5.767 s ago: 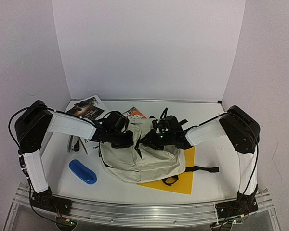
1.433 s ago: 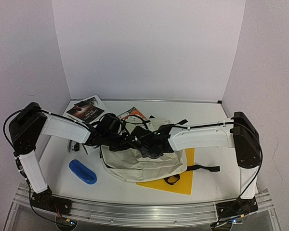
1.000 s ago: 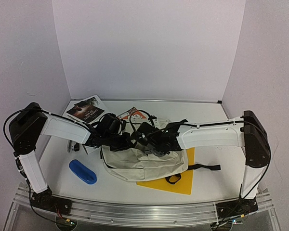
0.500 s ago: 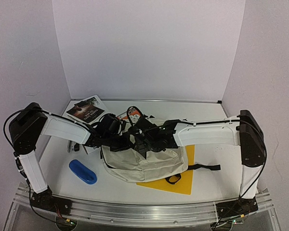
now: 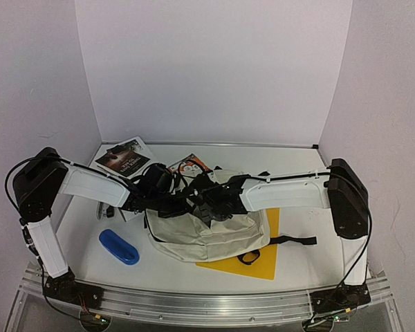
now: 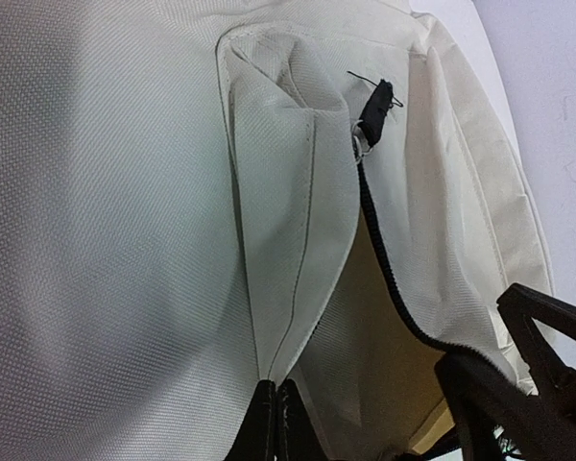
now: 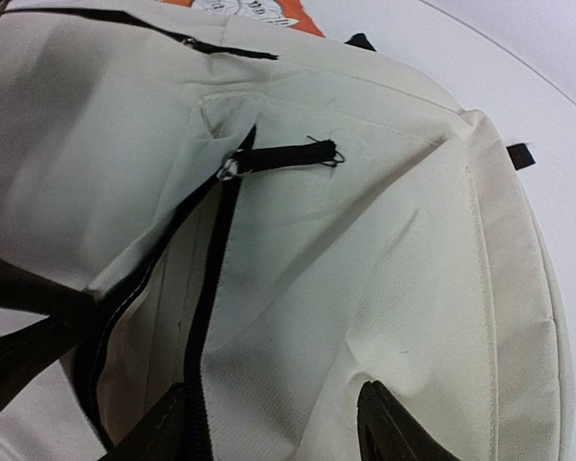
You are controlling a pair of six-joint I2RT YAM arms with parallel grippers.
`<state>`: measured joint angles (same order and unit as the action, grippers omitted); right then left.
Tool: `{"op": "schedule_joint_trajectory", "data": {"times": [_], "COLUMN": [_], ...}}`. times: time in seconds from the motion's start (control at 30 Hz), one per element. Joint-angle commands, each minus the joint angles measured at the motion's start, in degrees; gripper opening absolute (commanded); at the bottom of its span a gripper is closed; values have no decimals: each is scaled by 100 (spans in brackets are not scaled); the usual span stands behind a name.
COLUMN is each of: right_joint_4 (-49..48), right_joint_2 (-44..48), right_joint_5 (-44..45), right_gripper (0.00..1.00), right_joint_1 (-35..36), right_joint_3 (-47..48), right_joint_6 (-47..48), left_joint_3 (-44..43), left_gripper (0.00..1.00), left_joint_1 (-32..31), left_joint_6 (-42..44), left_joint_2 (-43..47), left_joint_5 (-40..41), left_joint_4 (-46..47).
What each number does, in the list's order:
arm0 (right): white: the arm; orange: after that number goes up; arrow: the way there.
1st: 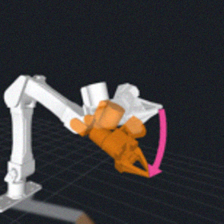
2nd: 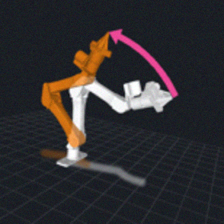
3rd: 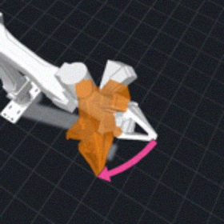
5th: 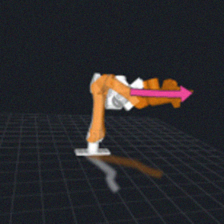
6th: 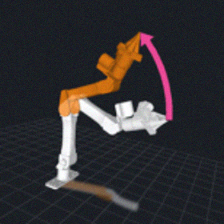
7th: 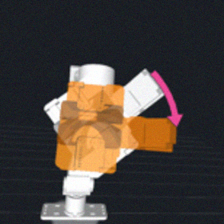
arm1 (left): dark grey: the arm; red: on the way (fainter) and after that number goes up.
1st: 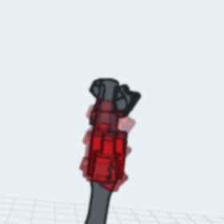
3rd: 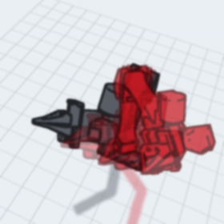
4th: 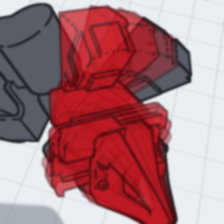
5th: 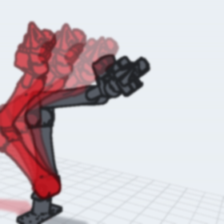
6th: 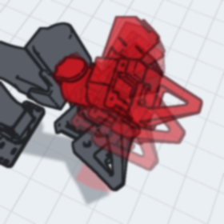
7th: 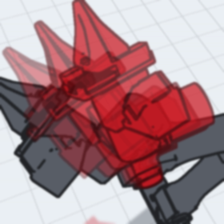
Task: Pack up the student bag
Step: Unzip the student bag at the center of the board.
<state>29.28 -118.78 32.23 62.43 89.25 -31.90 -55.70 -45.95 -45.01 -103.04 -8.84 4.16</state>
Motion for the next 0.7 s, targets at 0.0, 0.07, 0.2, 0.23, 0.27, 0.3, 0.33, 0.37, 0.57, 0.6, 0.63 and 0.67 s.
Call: {"op": "schedule_joint_trajectory", "data": {"times": [0.0, 0.07, 0.2, 0.23, 0.27, 0.3, 0.33, 0.37, 0.57, 0.6, 0.63, 0.67], "right_joint_4": [133, 119, 3, -33, -79, -118, -134, -233, -581, -604, -617, -634], "right_joint_2": [151, 222, 473, 566, 706, 863, 977, 1283, 1930, 1925, 1921, 1920], "right_joint_5": [551, 678, 848, 869, 923, 954, 970, 1035, 939, 921, 913, 905], "right_gripper": [36, 20, 0, 0, 0, 0, 0, 0, 0, 0, 0, 0], "right_joint_1": [-150, -151, -155, -153, -154, -157, -156, -160, -165, -163, -174, -172], "right_joint_3": [155, 210, 199, 154, 58, 11, -58, -242, -796, -853, -910, -932], "right_joint_6": [-173, -198, -296, -337, -405, -440, -471, -550, -692, -738, -791, -813], "left_joint_3": [-21, -43, -178, -227, -278, -347, -385, -489, -1179, -1320, -1397, -1471], "left_gripper": [0, 0, 0, 0, 0, 0, 0, 0, 0, 0, 0, 0], "left_joint_1": [25, 25, 24, 25, 32, 38, 45, 66, 169, 187, 193, 197], "left_joint_6": [-24, -24, 13, 33, 53, 76, 90, 125, 343, 392, 431, 474], "left_joint_2": [165, 118, -20, -53, -101, -124, -149, -206, -660, -753, -840, -866], "left_joint_5": [84, 76, 58, 72, 87, 100, 105, 110, -56, -110, -136, -155], "left_joint_4": [115, 99, 83, 62, 33, 13, 14, 26, 154, 181, 205, 211]}}
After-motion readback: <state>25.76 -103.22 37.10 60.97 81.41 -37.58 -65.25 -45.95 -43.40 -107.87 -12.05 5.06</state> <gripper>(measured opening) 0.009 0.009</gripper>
